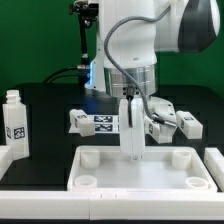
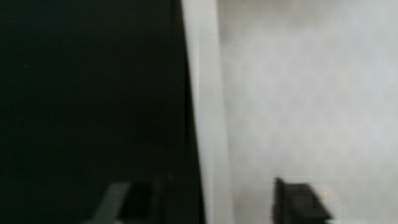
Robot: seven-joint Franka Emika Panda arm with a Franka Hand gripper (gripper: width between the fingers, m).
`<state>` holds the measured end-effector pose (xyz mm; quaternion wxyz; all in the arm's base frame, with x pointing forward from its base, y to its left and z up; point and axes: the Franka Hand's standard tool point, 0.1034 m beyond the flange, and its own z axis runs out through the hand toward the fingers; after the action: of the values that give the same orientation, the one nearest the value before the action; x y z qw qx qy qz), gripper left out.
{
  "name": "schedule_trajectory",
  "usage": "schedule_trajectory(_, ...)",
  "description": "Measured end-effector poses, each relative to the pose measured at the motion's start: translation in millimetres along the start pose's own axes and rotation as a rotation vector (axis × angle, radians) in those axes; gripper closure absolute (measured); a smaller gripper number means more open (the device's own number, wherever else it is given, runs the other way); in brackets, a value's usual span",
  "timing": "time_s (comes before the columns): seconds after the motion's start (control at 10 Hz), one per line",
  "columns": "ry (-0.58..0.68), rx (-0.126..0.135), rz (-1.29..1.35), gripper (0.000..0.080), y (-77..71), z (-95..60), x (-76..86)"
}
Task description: Assemble desk
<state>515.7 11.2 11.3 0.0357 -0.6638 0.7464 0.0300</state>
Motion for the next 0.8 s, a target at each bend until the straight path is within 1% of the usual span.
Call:
schedule_trajectory(0.1,0.0,0.0,0.0,0.0347,0.0,0.0,0.0)
schedule_trajectory(0.2,0.0,0.0,0.0,0.0222,0.0,0.0,0.0)
schedule_trajectory(0.3,-0.005,-0.007,0.043,0.0166,-0.3,1.7,-8.3)
schedule_trajectory(0.4,-0.011,-0.006,0.046,0.0166,-5.0,4.0,-19.6)
schedule_trajectory(0.5,-0.011,-0.006,0.02,0.0152,-4.5,4.2,-16.2)
schedule_trajectory(0.8,-0.011,-0.006,0.019,0.0151,-4.3,4.5,-16.5)
